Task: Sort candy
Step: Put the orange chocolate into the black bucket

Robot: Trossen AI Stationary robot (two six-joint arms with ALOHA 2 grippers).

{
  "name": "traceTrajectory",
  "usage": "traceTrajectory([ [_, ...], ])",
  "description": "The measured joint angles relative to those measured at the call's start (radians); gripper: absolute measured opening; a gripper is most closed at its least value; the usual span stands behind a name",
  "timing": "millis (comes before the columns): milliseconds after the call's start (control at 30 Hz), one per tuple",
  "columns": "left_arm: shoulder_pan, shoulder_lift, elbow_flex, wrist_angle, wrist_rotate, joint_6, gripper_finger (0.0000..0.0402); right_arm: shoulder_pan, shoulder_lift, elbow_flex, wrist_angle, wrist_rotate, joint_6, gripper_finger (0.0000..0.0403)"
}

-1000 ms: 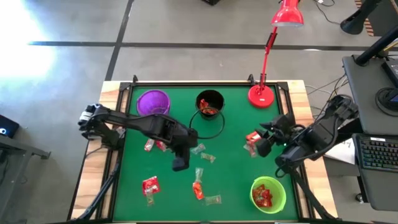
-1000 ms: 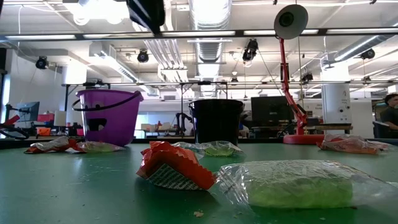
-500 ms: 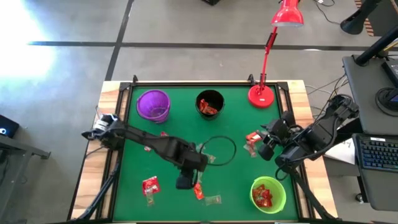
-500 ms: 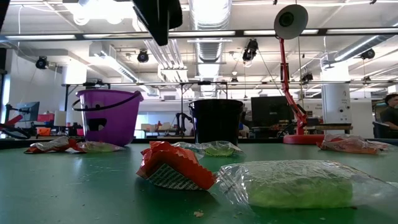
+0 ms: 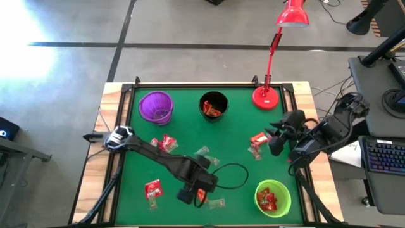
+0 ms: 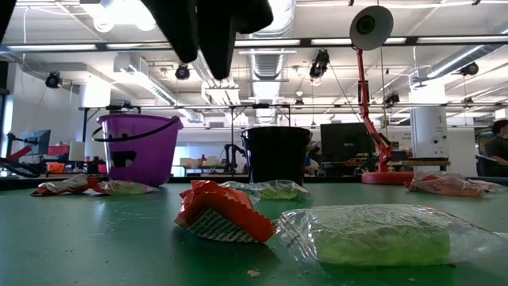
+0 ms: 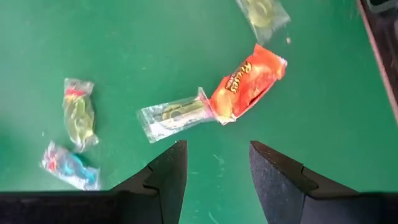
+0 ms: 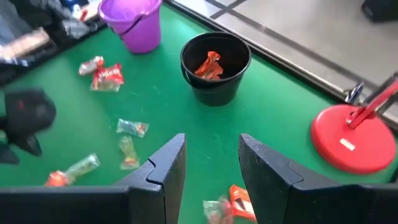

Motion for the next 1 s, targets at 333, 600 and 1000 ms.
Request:
traceTrajectory([
  [333, -0.008, 0.013, -0.018, 0.071, 0.000, 0.160, 0.0155, -0.004, -0.015, 0.000, 0.002, 0.000, 0.122, 0.0137],
  [600, -0.012, 0.013, -0.091, 0.228, 0.066, 0.224, 0.0155, -0.004, 0.002, 0.000, 0.006, 0.001, 0.185, 0.0137],
  [1000, -0.016, 0.013, -0.236, 0.364, 0.158, 0.257, 0.0155, -0.004, 0.026, 0.000, 0.017, 0.000, 0.254, 0.0137],
])
